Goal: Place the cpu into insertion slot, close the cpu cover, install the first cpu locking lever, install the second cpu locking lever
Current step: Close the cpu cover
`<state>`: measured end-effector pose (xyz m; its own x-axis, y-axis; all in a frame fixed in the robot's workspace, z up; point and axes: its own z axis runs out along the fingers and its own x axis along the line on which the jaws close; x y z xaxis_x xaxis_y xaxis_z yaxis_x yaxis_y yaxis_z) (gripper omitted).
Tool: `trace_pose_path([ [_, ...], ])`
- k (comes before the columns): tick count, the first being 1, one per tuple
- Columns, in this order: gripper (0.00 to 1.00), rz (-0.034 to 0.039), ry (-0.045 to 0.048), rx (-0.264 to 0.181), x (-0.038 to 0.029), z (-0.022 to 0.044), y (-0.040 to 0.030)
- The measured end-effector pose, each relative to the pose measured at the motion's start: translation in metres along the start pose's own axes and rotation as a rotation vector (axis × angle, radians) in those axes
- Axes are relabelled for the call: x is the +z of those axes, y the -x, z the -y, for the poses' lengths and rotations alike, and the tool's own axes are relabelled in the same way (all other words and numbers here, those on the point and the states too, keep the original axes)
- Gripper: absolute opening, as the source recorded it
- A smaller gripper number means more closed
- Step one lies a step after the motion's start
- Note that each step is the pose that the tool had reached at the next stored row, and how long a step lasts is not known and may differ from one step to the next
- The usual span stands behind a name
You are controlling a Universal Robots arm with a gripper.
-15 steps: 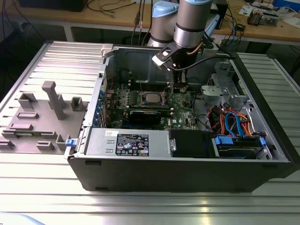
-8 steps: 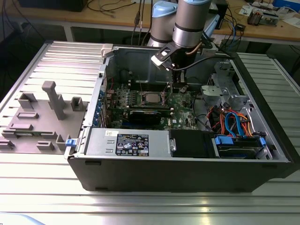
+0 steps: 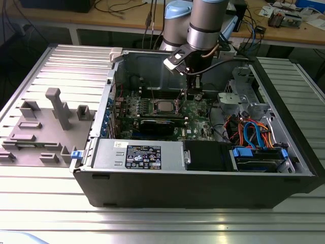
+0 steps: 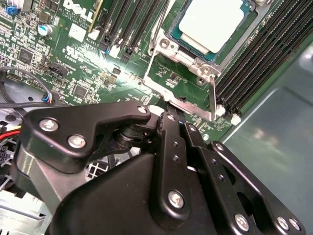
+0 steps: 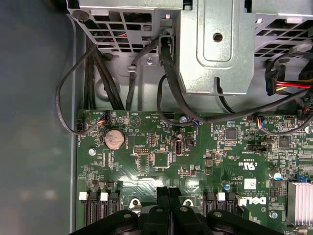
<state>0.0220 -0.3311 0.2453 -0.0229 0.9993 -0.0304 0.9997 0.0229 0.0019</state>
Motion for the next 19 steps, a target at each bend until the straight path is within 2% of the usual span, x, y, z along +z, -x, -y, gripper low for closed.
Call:
trace_pose_path([
  [6,0.11,-0.0005,0.0001,0.000,-0.0019,0.0011,0.0000],
  [9,0.11,-0.0007,0.0000,0.000,-0.0020,0.0057,0.0000],
  [19,0.11,-0.0007,0.0000,0.000,-0.0019,0.0132,-0.0002],
])
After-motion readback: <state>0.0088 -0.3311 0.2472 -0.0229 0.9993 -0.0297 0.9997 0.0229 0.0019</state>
